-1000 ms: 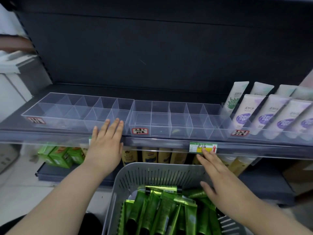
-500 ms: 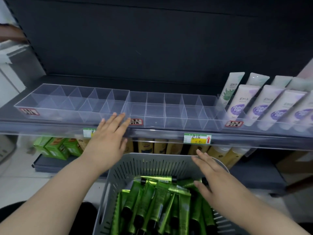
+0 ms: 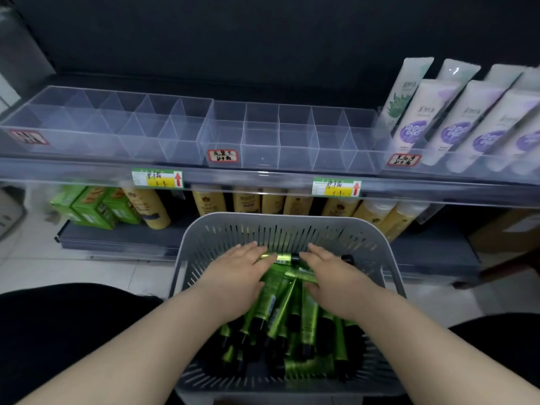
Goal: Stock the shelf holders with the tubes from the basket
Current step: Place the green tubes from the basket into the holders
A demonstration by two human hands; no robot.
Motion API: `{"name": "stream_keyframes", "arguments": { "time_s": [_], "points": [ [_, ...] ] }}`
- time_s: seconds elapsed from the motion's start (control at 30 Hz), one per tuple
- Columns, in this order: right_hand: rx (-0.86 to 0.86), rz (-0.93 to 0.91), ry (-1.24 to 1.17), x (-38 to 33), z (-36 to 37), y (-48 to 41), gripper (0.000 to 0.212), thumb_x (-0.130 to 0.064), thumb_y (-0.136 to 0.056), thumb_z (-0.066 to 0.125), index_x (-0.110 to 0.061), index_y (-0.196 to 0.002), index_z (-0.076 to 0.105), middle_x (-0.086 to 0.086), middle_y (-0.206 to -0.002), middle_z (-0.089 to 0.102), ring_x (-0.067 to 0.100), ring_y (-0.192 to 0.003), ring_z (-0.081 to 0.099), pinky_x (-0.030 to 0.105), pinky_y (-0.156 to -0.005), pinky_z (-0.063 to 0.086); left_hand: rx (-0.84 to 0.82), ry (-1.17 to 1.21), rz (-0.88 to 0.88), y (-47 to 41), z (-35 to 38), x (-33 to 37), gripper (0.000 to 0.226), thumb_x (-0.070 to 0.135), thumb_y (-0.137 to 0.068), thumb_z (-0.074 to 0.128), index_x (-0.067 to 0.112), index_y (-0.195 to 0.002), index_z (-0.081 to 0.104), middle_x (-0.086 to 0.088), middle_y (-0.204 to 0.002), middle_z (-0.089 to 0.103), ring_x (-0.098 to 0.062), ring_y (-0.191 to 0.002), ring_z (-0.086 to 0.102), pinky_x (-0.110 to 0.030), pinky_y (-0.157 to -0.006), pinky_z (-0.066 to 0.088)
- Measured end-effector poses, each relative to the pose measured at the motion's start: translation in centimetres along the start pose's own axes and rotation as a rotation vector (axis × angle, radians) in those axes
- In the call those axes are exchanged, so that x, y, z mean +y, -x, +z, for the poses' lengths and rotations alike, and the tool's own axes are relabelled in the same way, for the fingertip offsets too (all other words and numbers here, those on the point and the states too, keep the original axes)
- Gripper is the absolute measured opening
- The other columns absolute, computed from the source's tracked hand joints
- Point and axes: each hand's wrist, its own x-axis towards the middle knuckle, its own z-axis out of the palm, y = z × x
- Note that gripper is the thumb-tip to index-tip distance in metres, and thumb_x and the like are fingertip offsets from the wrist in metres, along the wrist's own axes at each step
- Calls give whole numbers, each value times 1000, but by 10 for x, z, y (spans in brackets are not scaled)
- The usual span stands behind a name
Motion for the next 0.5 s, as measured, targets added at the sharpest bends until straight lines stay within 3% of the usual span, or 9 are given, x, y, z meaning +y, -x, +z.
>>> {"name": "stream_keyframes", "arguments": {
  "time_s": [0.27, 0.4, 0.5],
  "points": [
    [-148, 136, -4, 15, 44, -29, 63, -24, -96, 45, -18, -150, 13, 5, -159, 5, 24, -145, 13, 39, -116, 24, -337, -20, -46, -21, 49, 5, 57, 26, -97, 40, 20, -149, 17, -7, -147, 32, -27, -134, 30, -39, -109, 31],
    [-122, 189, -2, 19, 68, -36, 63, -16, -94, 42, -14, -150, 12, 7, -159, 3, 24, -146, 3, 45, -117, 19, -409, 100, -101, -24, 70, 7, 62, 42, -98, 34, 19, -150, 9, -11, -154, 19, -30, -141, 17, -39, -112, 21],
    [-143, 201, -22, 23, 83, -39, 63, -8, -93, 40, -13, -150, 13, 9, -159, 2, 26, -146, 3, 41, -119, 15, -426, 101, -119, -26, 81, 10, 76, 53, -92, 40, 20, -150, 2, -10, -155, 16, -27, -144, 8, -44, -116, 9]
  ]
}}
